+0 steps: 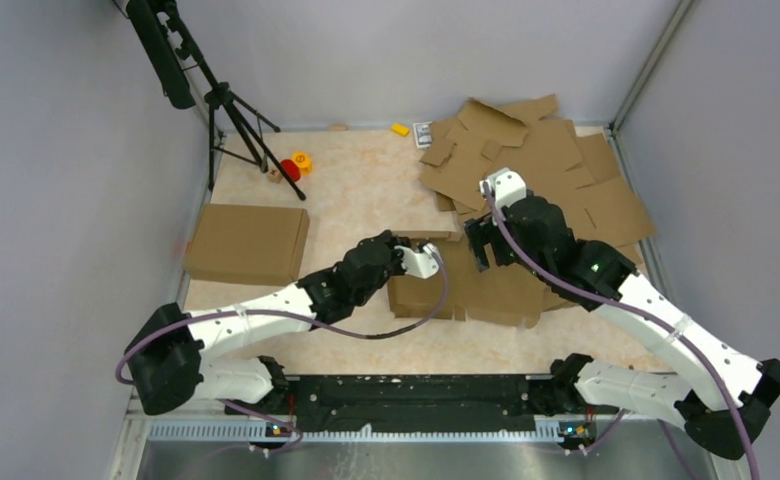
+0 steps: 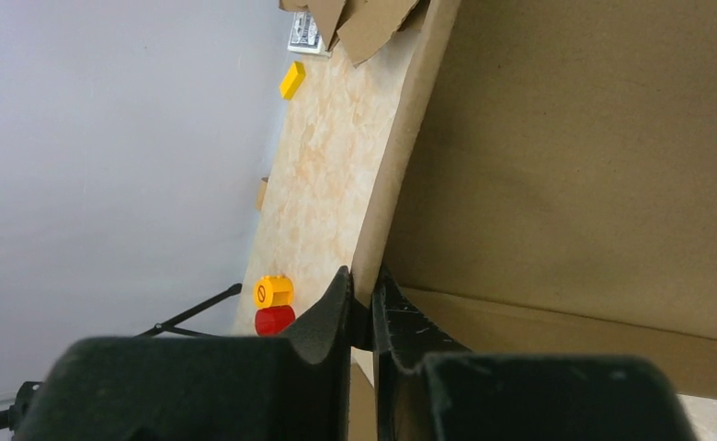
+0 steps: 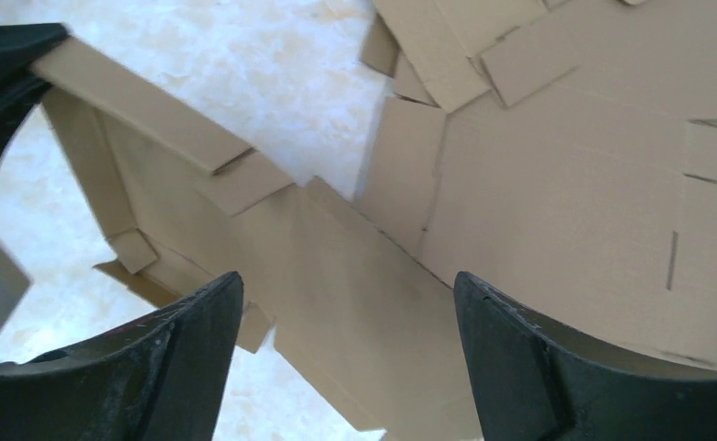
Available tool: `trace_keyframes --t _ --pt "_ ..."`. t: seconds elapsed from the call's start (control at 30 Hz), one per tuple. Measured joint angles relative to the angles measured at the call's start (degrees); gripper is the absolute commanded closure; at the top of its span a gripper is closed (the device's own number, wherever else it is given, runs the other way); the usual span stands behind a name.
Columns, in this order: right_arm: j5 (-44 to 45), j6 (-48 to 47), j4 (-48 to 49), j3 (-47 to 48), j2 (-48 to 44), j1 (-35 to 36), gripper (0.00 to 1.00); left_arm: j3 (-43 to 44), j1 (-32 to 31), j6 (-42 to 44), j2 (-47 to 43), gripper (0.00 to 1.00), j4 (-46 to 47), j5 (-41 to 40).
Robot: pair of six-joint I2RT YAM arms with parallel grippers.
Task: Fold the paper box
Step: Fold the paper box at the center of the board.
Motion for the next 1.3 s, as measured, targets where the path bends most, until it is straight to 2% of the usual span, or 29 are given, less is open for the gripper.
trace_keyframes --t 0.17,0.47,0.77,0.93,1.13,1.3 --pt "0.1 -1.5 -2.0 3.8 0.9 -5.5 0.01 -0.4 0.0 0.1 0.3 0.97 2.4 -2.4" --pt "-0.5 -2.3 -4.0 7.3 1.8 -6.9 0.02 -0.4 0.0 6.4 5.0 0.96 10.7 -10.5" --pt "-3.1 -1.8 -1.8 3.0 2.7 -6.9 0.04 -3.4 -3.5 13.3 7.6 0.95 22.9 -18.8" --pt "-3.2 -1.8 -1.0 2.7 4.4 -6.9 0.17 -4.9 -6.1 15.1 9.4 0.94 27.3 -21.8" --pt "-4.5 -0.9 -0.9 2.7 6.7 -6.9 0.38 -5.1 -8.9 14.5 9.5 0.90 27.6 -23.7" --pt "-6.1 0.6 -0.4 0.6 5.2 -6.9 0.43 -5.1 -10.3 12.4 8.9 0.86 26.6 -25.0"
